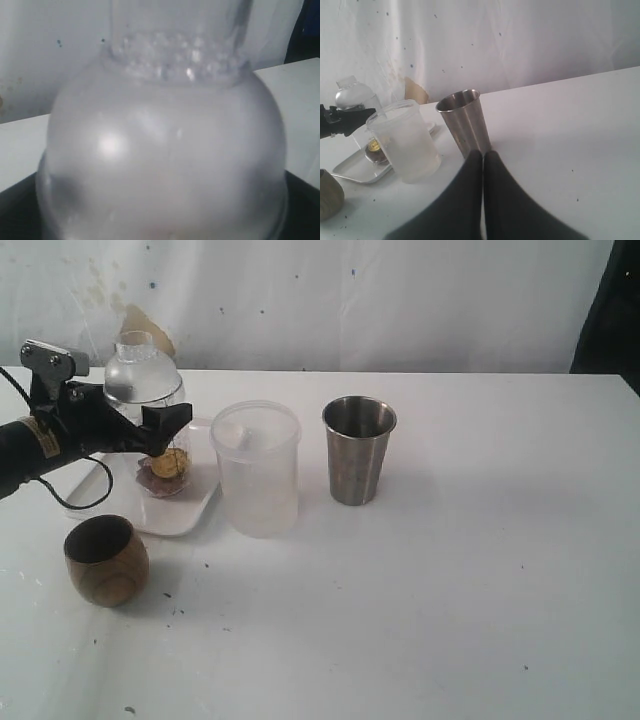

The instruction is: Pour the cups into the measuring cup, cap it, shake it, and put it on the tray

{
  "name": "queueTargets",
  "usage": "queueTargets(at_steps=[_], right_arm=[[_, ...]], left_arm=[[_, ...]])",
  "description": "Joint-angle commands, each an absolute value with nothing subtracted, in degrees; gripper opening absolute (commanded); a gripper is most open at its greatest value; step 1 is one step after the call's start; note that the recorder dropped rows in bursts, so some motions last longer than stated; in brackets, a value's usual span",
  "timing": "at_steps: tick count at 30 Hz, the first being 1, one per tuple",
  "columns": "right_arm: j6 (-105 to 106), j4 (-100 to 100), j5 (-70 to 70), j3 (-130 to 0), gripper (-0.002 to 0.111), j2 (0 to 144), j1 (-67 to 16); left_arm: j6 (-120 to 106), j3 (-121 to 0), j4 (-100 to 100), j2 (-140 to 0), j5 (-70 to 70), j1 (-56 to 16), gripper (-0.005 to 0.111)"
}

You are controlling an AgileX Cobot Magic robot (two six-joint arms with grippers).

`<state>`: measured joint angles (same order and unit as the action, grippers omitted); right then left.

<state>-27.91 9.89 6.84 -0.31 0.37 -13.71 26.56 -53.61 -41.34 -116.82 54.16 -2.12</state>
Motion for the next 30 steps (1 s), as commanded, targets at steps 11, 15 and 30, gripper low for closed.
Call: queueTargets(at_steps=[11,15,30], right_arm=[[-27.4,10.1,6.1,0.0,0.0,0.0,-13.8],[-27.4,10.1,6.1,0.0,0.0,0.0,-13.8],[-27.4,10.1,6.2,0.0,0.0,0.0,-13.8]], left_arm=[[29.9,-50.2,-44.1,-107.8,46.1,-1.8,0.101],[29.9,-48.0,-44.1,-105.1,45.3,-1.8,0.101],[36.2,-40.9,-36.0,-92.1,26.6,-1.8,0.068]])
